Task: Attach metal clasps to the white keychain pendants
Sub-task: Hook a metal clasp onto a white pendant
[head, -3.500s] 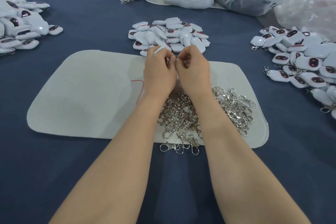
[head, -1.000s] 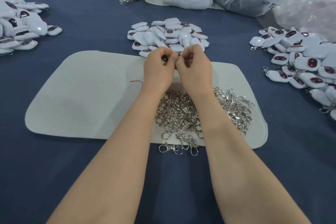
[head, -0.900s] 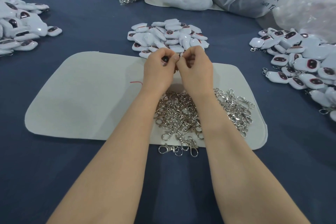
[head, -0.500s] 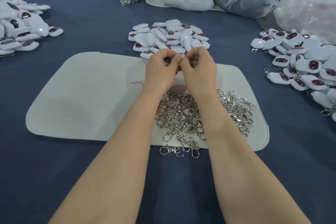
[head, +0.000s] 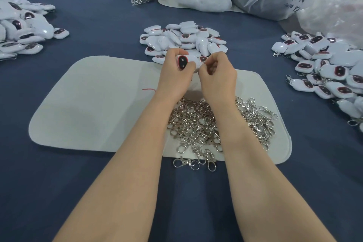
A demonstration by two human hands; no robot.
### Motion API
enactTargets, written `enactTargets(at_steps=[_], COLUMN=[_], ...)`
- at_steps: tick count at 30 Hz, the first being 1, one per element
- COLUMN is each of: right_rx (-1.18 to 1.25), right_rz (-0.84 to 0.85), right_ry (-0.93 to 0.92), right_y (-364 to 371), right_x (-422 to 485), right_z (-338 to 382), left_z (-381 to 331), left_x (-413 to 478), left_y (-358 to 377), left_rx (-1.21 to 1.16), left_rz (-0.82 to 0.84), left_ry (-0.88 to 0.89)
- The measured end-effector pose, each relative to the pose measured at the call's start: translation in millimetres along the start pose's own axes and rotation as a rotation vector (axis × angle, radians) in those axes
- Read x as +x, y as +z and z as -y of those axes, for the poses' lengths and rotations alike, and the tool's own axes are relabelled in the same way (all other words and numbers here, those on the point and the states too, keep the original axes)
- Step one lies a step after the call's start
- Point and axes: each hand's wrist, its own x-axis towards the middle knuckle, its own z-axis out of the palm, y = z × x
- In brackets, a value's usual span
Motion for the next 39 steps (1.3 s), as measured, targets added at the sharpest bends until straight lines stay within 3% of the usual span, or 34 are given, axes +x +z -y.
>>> enactTargets(at_steps=[13,21,25,29,39], right_rx=[-0.135,-0.163,0.068,0.141,0.133], right_rz=[0.079,0.088,0.040,0.030,-0.080], right_ry=[-0.069,-0.120,-0.011,0.047,-0.031], right_y=[1.8,0.4,1.0,2.2,3.2], right_x=[-1.9,-3.2,-3.4,-1.4,-4.4], right_z=[0.8,1.4,8.5,9.7,13.7], left_z=[4.7,-1.5,-11.3,-15.9,-16.7], left_x=[2.5,-2.7,-3.4,-1.1,-1.6], left_y=[-0.7,-0.4,-1.3,-4.5,-7.3], left_rx=[0.057,0.176,-0.232,-0.603,-0.701], left_rz=[-0.035,-0.004,-0.037,0.038,-0.026], left_ry=[0.036,0.164,-0.071,-0.329,-0.483])
